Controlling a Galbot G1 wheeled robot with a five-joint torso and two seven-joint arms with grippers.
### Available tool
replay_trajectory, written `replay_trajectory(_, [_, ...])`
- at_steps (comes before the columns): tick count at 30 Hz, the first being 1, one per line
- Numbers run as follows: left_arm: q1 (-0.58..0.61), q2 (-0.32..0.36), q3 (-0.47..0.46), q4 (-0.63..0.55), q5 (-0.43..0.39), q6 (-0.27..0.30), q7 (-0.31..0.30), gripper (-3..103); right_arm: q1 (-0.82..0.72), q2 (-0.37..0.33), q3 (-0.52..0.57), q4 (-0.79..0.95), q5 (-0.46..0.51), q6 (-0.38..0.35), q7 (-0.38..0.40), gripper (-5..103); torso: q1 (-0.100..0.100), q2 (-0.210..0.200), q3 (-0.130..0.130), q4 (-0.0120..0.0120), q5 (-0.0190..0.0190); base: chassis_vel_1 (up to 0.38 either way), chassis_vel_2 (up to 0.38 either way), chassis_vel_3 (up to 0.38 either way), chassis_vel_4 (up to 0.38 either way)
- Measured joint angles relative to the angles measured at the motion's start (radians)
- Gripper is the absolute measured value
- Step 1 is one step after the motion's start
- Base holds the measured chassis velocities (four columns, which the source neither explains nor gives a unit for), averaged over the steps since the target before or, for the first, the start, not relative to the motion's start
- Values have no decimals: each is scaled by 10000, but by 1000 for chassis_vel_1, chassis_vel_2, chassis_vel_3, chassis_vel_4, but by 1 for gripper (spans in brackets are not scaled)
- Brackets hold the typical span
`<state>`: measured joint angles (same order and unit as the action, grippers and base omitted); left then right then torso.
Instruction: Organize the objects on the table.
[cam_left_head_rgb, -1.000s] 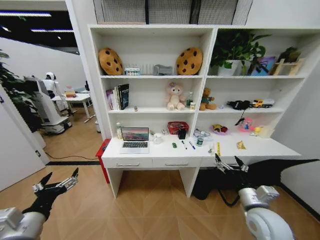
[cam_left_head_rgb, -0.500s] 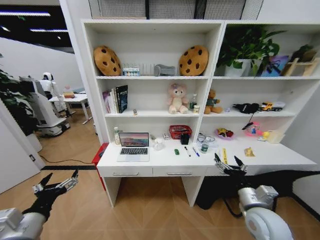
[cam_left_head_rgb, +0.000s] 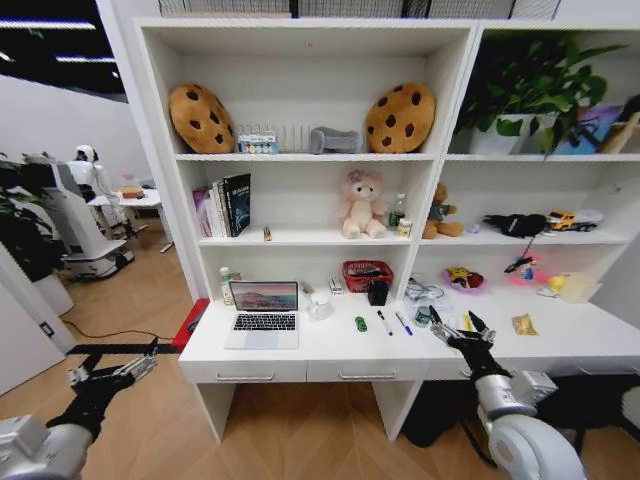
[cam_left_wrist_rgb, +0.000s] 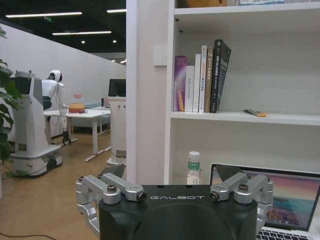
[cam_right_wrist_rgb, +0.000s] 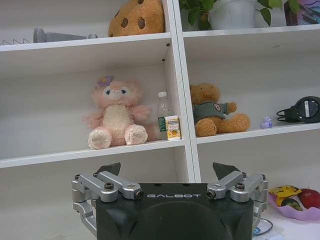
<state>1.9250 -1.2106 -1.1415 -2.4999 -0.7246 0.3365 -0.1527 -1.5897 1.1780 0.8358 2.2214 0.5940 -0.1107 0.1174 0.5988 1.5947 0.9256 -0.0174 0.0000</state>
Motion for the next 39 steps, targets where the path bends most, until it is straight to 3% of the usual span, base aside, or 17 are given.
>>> replay_trajectory(24, [52, 30, 13, 0, 25, 73, 63, 100, 13, 23, -82, -14, -52, 242, -18, 100, -2, 1, -1, -1, 1, -207, 208, 210, -207])
replay_trajectory(28, [127, 208, 13, 0, 68, 59, 334, 100, 12, 65, -150, -19, -208, 334, 54, 100, 5, -2, 1, 1, 2, -144, 157, 160, -152])
replay_trajectory(32, [198, 771, 29, 0, 104, -63, 827, 100, -74, 203, -178, 53, -352, 327, 37, 100, 4, -2, 1, -2, -3, -74, 52, 52, -58])
replay_trajectory(38, [128, 1490, 102, -1, -160, -138, 927, 100, -322, 388, -167, 288, -481, 323, -53, 100, -12, 6, -4, 2, -3, 28, -19, -6, 25])
replay_trajectory(39, [24, 1887, 114, -1, -411, -136, 900, 101, -450, 447, -137, 382, -534, 323, -70, 100, -13, 6, -4, 2, -1, 66, -47, -46, 46])
